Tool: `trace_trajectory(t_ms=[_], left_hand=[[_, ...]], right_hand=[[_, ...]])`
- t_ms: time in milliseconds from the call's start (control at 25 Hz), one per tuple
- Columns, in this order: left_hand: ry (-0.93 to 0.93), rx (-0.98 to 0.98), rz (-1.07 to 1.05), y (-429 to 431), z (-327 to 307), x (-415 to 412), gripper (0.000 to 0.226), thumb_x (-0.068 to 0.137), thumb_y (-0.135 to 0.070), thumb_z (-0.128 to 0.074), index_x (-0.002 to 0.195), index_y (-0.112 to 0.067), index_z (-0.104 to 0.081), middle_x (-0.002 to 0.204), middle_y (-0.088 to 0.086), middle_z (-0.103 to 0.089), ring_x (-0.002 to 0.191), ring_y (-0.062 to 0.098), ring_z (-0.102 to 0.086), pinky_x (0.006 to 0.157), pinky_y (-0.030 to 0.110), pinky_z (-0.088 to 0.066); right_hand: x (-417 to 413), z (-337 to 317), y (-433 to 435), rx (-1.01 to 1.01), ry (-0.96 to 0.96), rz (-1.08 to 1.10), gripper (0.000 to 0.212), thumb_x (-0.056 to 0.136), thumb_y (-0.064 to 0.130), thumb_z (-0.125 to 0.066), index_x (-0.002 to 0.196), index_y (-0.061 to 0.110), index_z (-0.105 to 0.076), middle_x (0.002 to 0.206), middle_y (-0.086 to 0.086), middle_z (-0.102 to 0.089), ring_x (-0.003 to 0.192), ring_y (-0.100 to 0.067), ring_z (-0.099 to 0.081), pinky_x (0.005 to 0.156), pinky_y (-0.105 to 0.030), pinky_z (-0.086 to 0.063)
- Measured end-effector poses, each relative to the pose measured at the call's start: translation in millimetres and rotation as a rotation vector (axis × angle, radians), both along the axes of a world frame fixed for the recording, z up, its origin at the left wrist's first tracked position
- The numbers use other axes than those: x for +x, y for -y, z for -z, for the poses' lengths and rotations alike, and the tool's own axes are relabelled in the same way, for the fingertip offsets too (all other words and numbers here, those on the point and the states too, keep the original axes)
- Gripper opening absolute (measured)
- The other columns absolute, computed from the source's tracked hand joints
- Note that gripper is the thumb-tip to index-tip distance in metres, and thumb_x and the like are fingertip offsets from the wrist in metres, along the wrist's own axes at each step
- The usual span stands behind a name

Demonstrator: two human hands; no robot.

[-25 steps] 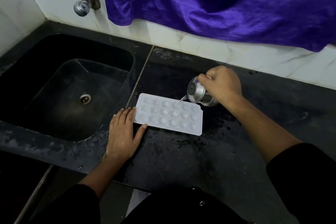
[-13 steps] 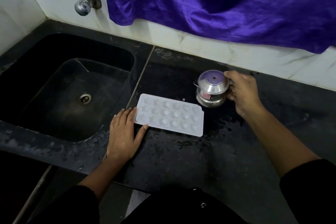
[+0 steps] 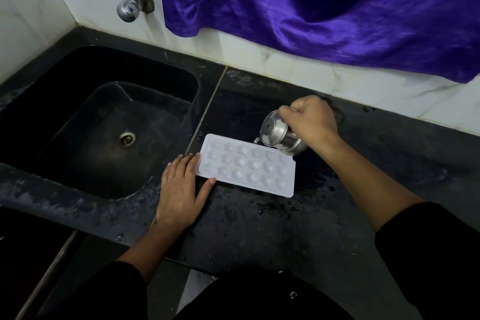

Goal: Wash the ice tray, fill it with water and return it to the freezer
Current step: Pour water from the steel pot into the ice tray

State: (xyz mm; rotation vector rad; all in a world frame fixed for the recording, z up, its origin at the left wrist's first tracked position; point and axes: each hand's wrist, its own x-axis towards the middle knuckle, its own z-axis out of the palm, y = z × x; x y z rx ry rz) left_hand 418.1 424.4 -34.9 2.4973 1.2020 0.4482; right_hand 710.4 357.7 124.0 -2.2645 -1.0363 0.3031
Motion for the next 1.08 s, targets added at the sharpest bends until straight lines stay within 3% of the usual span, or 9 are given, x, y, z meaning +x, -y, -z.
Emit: trace_trajectory(t_ms=[160,280,360,520,760,880,1080], left_hand=[[0.0,-0.005,-0.007,0,-1,0,0.073,0.103,-0.064,-0.039,0.155,-0.013,-0.044,0.158,0.006,-0.047,0.152,0.028,-0.035,0.127,0.052,-0.023],[0.005,-0.011,-0.01,1,-1,0,0.073,0.102,-0.064,-0.039,0.155,-0.014,-0.043,0.158,0.006,-0.047,0.152,0.028,-0.035,0.127,0.052,-0.023],[0.004,-0.012,-0.011,1,-1,0,0.072,0.103,-0.064,-0.04,0.155,-0.014,-0.043,0.158,0.006,-0.047,0.152,0.028,-0.035,0.127,0.052,-0.023],[0.005,-0.016,-0.011,1,-1,0,0.072,0.103,-0.063,-0.04,0.155,-0.014,-0.043,0.159,0.005,-0.047,0.152,0.027,-0.034,0.128,0.052,-0.023],[0.002,-0.016,-0.017,0,0,1,0.072,0.102,-0.064,-0.04,0.155,-0.015,-0.044,0.159,0.004,-0.047,0.152,0.027,-0.034,0.128,0.05,-0.022],[0.0,-0.015,-0.016,0,-1,1,0.072,0.102,-0.064,-0.04,0.155,-0.015,-0.044,0.159,0.005,-0.047,0.152,0.027,-0.034,0.128,0.05,-0.022],[-0.003,-0.017,-0.016,0,0,1,0.072,0.102,-0.065,-0.04,0.155,-0.015,-0.044,0.158,0.004,-0.047,0.152,0.027,-0.034,0.128,0.051,-0.023]], right_hand=[[-10,-6,-11,-0.07,0.142,-0.038,0.043,0.087,0.033,-0.066,0.055,0.007,-0.054,0.048,-0.003,-0.045,0.044,-0.018,-0.041,0.047,-0.028,-0.033],[-5,-8,-11,-0.058,0.123,-0.033,0.043,0.087,0.032,-0.066,0.054,0.009,-0.052,0.048,-0.003,-0.043,0.045,-0.017,-0.039,0.049,-0.029,-0.033],[4,-6,-6,-0.011,0.003,-0.007,0.041,0.088,0.031,-0.067,0.054,0.011,-0.053,0.05,-0.003,-0.041,0.048,-0.016,-0.039,0.053,-0.03,-0.034],[16,-4,11,0.204,-0.435,0.097,0.028,0.091,0.024,-0.07,0.07,0.007,-0.064,0.06,-0.008,-0.045,0.05,-0.013,-0.042,0.053,-0.026,-0.035],[15,-9,17,0.482,-0.781,0.204,0.032,0.096,0.018,-0.063,0.065,0.02,-0.059,0.049,0.008,-0.044,0.045,-0.007,-0.035,0.045,-0.024,-0.025],[8,-17,4,0.463,-0.686,0.174,0.032,0.095,0.018,-0.064,0.063,0.018,-0.059,0.051,0.007,-0.044,0.046,-0.006,-0.036,0.044,-0.022,-0.027],[-3,-13,-21,0.172,-0.26,-0.005,0.049,0.089,0.025,-0.068,0.046,0.019,-0.045,0.041,0.011,-0.038,0.043,-0.008,-0.036,0.053,-0.027,-0.035]])
